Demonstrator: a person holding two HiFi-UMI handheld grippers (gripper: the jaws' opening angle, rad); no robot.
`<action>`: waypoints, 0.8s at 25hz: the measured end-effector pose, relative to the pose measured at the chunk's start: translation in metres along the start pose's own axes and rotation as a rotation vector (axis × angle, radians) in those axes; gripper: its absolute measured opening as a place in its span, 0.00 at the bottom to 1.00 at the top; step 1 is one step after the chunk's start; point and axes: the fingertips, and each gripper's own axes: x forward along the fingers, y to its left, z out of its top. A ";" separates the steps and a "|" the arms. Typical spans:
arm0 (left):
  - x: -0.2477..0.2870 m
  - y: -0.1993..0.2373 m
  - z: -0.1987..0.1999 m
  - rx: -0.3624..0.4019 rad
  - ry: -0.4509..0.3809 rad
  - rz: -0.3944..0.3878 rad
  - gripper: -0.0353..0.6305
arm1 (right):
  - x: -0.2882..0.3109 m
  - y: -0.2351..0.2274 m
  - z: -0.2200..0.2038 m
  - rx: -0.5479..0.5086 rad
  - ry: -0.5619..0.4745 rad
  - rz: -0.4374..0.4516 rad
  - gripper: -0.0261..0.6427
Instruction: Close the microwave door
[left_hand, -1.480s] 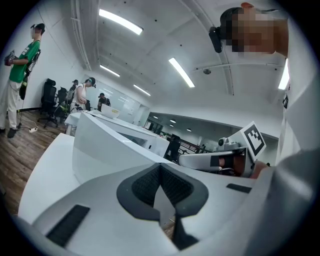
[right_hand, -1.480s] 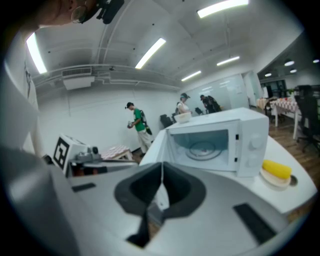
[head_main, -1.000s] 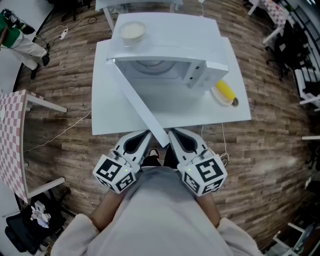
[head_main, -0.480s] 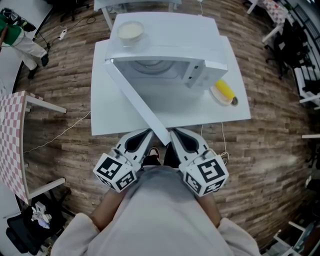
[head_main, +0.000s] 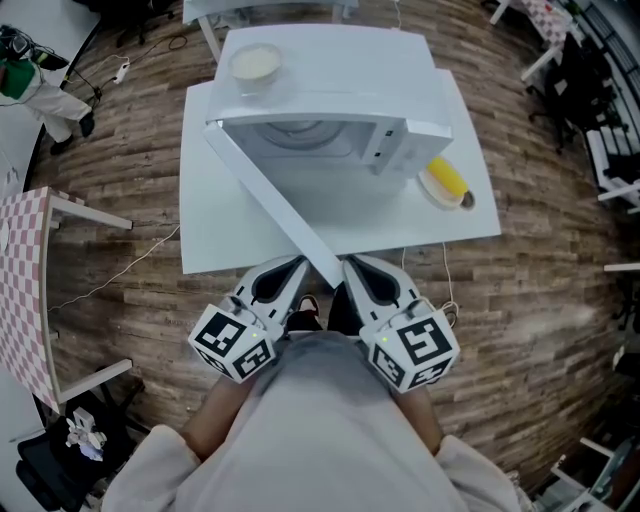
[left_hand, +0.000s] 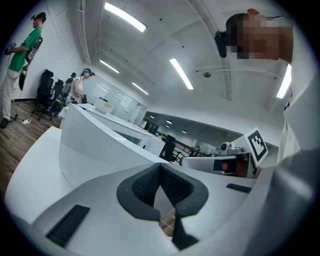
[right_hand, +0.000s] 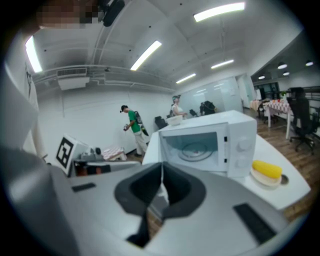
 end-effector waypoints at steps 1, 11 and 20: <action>0.000 0.000 0.000 -0.001 0.000 -0.003 0.08 | 0.000 0.000 0.000 0.002 -0.001 -0.002 0.08; 0.008 -0.001 0.000 -0.008 0.006 -0.026 0.08 | 0.000 -0.010 0.001 0.017 -0.007 -0.024 0.07; 0.017 -0.003 0.002 -0.004 0.020 -0.039 0.08 | -0.002 -0.021 0.006 0.033 -0.021 -0.045 0.07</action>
